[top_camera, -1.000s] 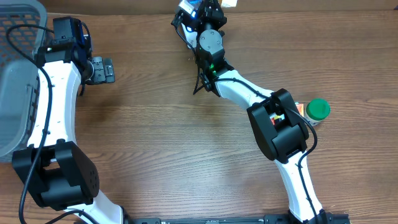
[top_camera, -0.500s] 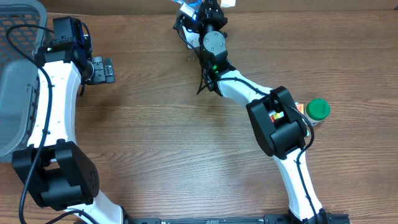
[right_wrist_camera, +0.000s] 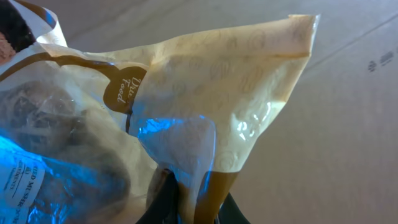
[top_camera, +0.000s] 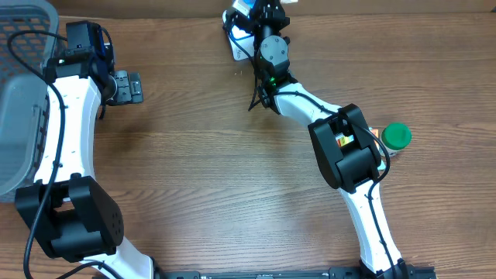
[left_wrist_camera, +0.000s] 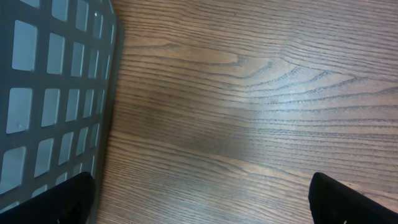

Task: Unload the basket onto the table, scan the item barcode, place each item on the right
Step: 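Hold the bag's barcode over the scanner window with the right gripper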

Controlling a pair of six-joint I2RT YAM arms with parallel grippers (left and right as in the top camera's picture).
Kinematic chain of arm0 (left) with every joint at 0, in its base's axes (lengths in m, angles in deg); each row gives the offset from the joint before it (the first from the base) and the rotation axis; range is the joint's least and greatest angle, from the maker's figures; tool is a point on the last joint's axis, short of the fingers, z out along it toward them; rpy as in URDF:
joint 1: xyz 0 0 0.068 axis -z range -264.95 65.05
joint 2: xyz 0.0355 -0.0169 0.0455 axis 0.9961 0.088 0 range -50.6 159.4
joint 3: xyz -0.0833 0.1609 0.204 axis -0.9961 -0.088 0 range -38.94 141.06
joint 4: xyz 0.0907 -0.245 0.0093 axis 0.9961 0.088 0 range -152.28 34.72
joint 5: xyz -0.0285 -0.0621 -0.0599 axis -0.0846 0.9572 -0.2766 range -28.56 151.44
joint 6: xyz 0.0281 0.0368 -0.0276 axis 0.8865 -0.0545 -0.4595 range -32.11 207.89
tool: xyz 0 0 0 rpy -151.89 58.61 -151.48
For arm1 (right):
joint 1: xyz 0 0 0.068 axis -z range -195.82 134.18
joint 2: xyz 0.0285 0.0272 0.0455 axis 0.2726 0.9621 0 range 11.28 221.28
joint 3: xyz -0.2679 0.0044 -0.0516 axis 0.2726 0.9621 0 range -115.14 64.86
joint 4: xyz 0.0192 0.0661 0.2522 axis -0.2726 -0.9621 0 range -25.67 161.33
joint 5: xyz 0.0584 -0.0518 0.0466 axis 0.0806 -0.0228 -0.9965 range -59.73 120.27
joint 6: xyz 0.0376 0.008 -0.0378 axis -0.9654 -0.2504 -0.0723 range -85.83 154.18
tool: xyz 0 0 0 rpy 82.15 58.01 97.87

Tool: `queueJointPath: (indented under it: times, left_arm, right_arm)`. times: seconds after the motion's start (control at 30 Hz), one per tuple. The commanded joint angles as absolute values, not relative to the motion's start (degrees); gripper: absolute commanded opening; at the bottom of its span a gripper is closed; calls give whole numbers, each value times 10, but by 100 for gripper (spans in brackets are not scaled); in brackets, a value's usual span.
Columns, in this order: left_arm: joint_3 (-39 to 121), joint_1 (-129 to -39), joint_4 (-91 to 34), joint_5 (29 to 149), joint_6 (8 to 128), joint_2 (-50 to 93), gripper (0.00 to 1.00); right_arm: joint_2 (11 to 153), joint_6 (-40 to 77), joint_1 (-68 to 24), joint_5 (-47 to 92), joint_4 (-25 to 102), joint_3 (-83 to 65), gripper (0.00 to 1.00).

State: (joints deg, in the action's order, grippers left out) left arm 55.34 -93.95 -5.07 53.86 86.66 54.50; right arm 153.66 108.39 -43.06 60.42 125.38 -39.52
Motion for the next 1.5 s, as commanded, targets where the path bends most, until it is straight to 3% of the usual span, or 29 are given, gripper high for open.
queueJointPath:
  times: [0.0,0.4,1.47]
  left_arm:
    - [563,-939,-53,535,877,545,100]
    - [563,-939,-53,535,877,545,100]
    - [563,-939,-53,535,877,545,100]
  right_arm:
    - [1568,1059,-428,595,1252,-438,4]
    - [1621,1031,-426,591,1244,-514,4]
    - [1622,1052,-470,696,1144,-515,3]
